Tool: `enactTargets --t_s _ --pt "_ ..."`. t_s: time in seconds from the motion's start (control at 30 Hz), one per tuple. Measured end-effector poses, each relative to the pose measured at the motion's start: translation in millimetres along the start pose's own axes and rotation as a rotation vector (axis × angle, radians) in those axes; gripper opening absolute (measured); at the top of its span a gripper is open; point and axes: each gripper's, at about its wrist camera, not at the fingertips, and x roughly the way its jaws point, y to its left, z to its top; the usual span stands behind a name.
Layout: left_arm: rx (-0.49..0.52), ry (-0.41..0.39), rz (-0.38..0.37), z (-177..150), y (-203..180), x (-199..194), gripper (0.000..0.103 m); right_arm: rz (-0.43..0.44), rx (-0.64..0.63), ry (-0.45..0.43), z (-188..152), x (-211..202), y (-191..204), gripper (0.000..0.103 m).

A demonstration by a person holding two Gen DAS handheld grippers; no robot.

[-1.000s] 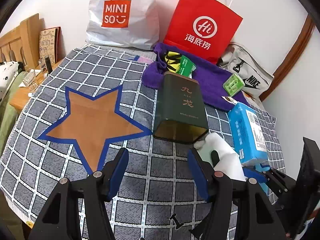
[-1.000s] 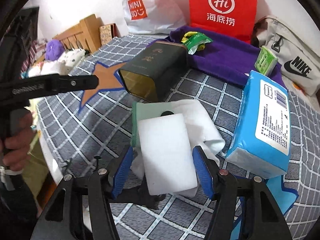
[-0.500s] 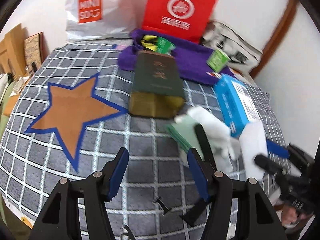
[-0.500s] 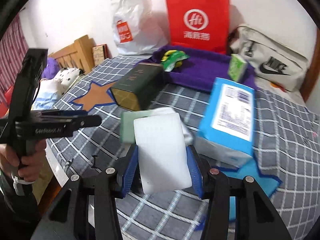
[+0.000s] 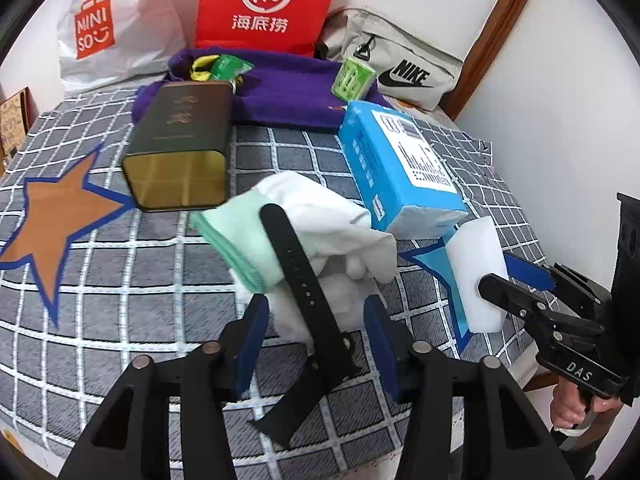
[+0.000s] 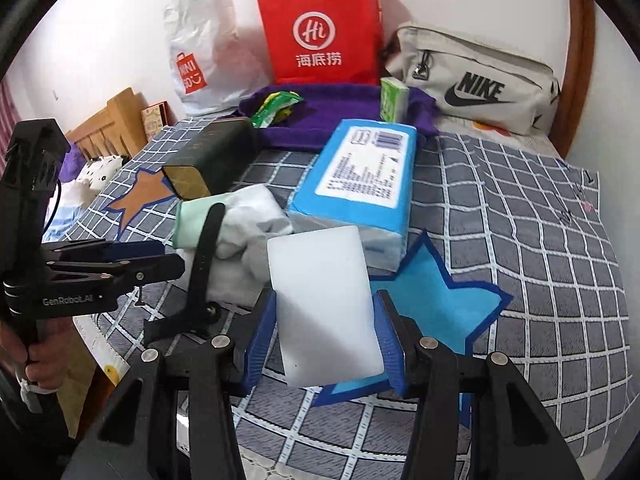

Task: Organize soft objects
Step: 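Grasp the black watch strap with the left tool while the right tool holds the white block, then carry the black strap with the left tool while the right tool carries the white block to the towel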

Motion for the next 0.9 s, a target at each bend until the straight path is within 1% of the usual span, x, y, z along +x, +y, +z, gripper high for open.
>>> enactTargets --t_s 0.03,0.07,0.1,0.2,0.27,0.3,0.37,0.47,0.53,0.67,0.7,0.73,0.77,0.83,0.9 --pt "-0.002 0.007 0.002 0.9 -0.7 3.6 0.041 0.004 0.005 0.001 -1.1 1.1 -2.3 0.048" --pt "-0.005 0.013 0.007 1.5 -0.7 7.7 0.028 0.009 0.011 0.003 -2.3 2.6 -4.5 0.048" --pt "-0.01 0.02 0.01 2.3 -0.4 11.9 0.023 0.012 0.015 0.003 -3.7 3.8 -6.1 0.048" --pt "-0.056 0.052 0.009 4.6 4.6 22.7 0.023 0.015 0.023 0.004 -6.6 7.0 -12.0 0.048" --pt "-0.063 0.062 0.018 6.2 4.7 26.9 0.023 0.028 0.038 0.004 -7.6 8.8 -16.8 0.049" --pt "-0.061 0.063 0.028 7.2 3.5 28.4 0.023 0.031 0.044 0.005 -8.1 9.8 -18.8 0.049" --pt "-0.057 0.065 0.042 8.7 0.4 30.1 0.026 0.037 0.051 0.007 -9.2 12.2 -21.8 0.049" --pt "-0.048 0.073 0.077 9.8 -5.5 36.6 0.026 0.051 0.06 0.015 -11.5 17.0 -23.9 0.049" --pt "-0.035 0.096 0.111 9.4 -8.9 45.9 0.027 0.059 0.063 0.021 -12.8 20.1 -23.8 0.049" --pt "-0.015 0.077 0.151 12.0 -15.8 53.0 0.03 0.059 0.058 0.026 -14.5 24.3 -21.1 0.049" --pt "-0.014 0.072 0.159 12.4 -16.4 54.5 0.03 0.059 0.057 0.026 -14.8 24.6 -20.8 0.049" --pt "-0.009 0.07 0.166 13.2 -17.2 55.1 0.024 0.061 0.058 0.026 -15.1 24.6 -21.1 0.049" --pt "0.007 0.069 0.183 13.4 -18.3 55.4 0.022 0.061 0.058 0.026 -15.1 24.6 -21.2 0.049" --pt "0.018 0.068 0.175 13.3 -17.1 53.4 0.021 0.062 0.062 0.025 -15.4 24.3 -22.2 0.049" --pt "0.005 0.061 0.142 12.3 -14.1 46.0 0.019 0.062 0.065 0.025 -15.5 23.9 -23.3 0.049"
